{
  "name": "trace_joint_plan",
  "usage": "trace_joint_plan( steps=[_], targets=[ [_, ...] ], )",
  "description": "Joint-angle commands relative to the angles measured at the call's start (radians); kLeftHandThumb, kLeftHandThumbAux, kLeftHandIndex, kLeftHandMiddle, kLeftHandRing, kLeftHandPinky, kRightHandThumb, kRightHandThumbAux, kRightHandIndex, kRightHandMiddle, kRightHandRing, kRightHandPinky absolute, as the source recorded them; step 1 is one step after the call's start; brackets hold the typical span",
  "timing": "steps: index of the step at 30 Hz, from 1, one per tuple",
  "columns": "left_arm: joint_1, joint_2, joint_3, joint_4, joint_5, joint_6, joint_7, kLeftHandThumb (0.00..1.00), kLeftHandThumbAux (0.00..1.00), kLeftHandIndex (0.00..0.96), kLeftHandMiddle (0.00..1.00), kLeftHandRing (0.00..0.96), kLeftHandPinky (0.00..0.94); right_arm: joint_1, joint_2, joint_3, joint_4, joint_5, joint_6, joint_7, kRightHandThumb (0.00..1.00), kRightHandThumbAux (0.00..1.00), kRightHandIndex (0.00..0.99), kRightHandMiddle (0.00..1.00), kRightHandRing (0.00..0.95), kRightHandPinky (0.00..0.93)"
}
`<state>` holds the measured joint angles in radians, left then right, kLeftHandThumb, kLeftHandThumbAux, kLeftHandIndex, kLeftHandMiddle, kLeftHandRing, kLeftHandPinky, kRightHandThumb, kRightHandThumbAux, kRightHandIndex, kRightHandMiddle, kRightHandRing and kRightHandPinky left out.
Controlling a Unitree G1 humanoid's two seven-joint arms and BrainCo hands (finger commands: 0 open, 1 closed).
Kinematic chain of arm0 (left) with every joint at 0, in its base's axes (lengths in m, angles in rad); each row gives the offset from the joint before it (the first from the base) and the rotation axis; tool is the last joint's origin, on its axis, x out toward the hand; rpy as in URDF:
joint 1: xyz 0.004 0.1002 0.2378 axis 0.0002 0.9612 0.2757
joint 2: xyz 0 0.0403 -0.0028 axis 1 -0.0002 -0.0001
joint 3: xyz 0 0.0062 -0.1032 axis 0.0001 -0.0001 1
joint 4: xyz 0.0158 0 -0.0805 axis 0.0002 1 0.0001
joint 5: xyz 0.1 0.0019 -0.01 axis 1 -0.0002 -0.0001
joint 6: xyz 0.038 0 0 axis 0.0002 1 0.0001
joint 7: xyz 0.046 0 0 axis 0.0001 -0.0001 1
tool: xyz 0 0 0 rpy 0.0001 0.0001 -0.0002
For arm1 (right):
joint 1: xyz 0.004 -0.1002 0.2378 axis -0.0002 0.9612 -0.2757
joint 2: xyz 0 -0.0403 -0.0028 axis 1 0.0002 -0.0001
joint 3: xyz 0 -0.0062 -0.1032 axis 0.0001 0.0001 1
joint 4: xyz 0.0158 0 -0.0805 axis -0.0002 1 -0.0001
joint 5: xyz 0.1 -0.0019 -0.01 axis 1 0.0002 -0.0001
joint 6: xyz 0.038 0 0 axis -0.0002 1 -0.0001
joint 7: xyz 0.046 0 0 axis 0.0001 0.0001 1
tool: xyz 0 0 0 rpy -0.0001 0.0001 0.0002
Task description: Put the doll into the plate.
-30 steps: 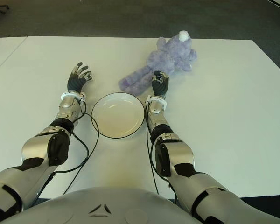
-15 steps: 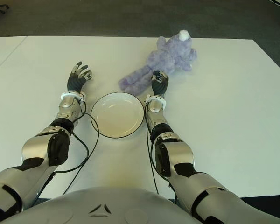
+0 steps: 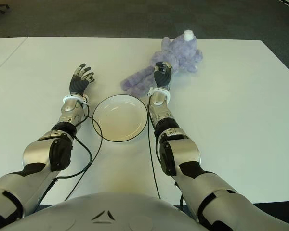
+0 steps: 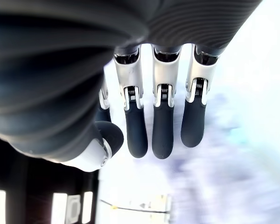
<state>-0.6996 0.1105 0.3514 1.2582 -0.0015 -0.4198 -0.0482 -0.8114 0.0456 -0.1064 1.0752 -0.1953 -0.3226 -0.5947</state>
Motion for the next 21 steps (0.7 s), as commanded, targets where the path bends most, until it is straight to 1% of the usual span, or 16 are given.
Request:
trace_joint_plan(
  steps=[1,4,9,10,15,21],
  targets=[
    [0.135,-0.041,0.005,0.103,-0.011,0.124,-0.021,0.387,0.802,0.116,0.164,0.195,0.252,-0.127,-0.032,0.037,-0.007,-0.046,-0.402,-0.062,0.685,0.735,0.408,0.374,0.414,0.425],
    [0.137,-0.042,0.006,0.103,-0.012,0.12,-0.023,0.393,0.8,0.114,0.166,0.198,0.263,-0.147,-0.043,0.047,0.006,-0.051,-0.395,-0.057,0.685,0.736,0.407,0.37,0.41,0.413],
    [0.141,-0.046,0.006,0.103,-0.011,0.11,-0.025,0.409,0.792,0.108,0.168,0.204,0.26,-0.17,-0.084,0.073,0.032,-0.073,-0.368,-0.037,0.69,0.735,0.407,0.366,0.395,0.39],
    [0.141,-0.047,0.005,0.103,-0.011,0.109,-0.024,0.405,0.789,0.103,0.166,0.202,0.258,-0.171,-0.094,0.078,0.035,-0.078,-0.363,-0.033,0.691,0.735,0.406,0.364,0.388,0.376],
    [0.141,-0.048,0.006,0.103,-0.012,0.112,-0.019,0.402,0.787,0.109,0.169,0.205,0.265,-0.162,-0.132,0.108,0.044,-0.098,-0.338,-0.014,0.693,0.735,0.406,0.36,0.379,0.37],
    [0.14,-0.049,0.01,0.103,-0.017,0.111,-0.025,0.43,0.787,0.119,0.171,0.203,0.266,-0.149,-0.159,0.138,0.043,-0.108,-0.296,0.028,0.692,0.737,0.404,0.355,0.373,0.363]
  ],
)
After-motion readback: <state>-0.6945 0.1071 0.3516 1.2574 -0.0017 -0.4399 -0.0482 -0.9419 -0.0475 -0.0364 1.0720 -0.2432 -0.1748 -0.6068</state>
